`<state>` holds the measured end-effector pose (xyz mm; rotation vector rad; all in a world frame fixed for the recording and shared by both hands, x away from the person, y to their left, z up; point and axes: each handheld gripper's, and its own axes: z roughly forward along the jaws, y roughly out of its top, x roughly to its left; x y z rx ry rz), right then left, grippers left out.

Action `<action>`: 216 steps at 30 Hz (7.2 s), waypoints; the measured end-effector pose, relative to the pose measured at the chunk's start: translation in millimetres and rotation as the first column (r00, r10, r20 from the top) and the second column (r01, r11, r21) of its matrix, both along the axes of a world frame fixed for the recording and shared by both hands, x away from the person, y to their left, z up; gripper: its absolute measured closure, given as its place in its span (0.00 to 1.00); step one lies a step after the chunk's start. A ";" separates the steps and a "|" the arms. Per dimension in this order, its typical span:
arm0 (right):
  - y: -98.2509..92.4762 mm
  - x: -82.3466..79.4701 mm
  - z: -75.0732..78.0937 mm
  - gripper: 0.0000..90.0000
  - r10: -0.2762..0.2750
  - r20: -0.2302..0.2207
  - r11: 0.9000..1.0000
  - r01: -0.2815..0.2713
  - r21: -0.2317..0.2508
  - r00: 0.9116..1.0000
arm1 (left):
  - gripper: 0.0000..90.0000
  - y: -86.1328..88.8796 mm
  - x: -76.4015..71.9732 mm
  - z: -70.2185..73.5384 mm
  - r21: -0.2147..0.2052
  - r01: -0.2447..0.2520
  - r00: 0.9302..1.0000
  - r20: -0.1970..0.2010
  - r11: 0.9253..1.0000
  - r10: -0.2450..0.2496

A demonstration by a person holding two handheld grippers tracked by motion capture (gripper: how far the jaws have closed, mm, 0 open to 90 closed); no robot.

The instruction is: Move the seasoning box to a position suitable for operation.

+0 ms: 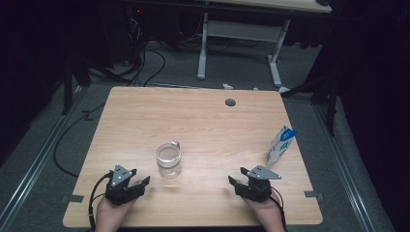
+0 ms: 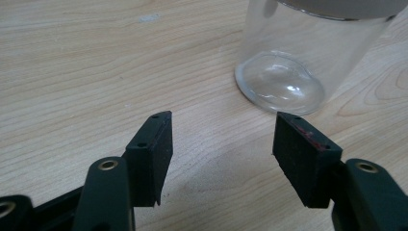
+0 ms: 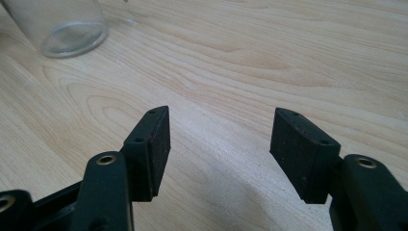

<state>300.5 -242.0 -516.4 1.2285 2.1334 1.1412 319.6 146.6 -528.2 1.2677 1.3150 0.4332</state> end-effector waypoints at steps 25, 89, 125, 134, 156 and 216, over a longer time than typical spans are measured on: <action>-0.8 1.0 -1.0 0.44 0.002 -0.014 1.000 -0.002 -0.001 1.000 | 0.48 2.1 -3.7 11.1 -0.047 0.010 0.998 0.054 0.999 -0.008; -1.8 0.9 -0.4 0.44 0.012 -0.027 1.000 -0.011 0.009 1.000 | 1.00 -32.0 43.0 26.0 -0.099 0.017 0.990 0.139 0.995 -0.003; -1.2 -0.6 0.0 0.48 0.027 -0.019 1.000 -0.027 0.012 0.999 | 1.00 -51.3 31.3 31.3 -0.131 0.035 0.984 0.177 0.991 -0.012; -5.0 -0.6 -0.3 0.52 0.026 -0.021 0.999 -0.025 0.035 0.999 | 1.00 -52.8 34.3 29.4 -0.124 0.047 0.986 0.168 0.991 -0.026; -4.2 0.2 -1.2 0.51 0.028 -0.026 0.999 -0.027 0.038 0.999 | 1.00 -70.8 -9.9 25.6 -0.131 0.109 0.982 0.170 0.985 -0.086; 27.4 15.3 25.9 0.68 0.076 0.070 0.997 -0.078 0.022 0.995 | 0.91 -101.3 0.8 61.5 -0.166 0.167 0.973 0.188 0.972 -0.135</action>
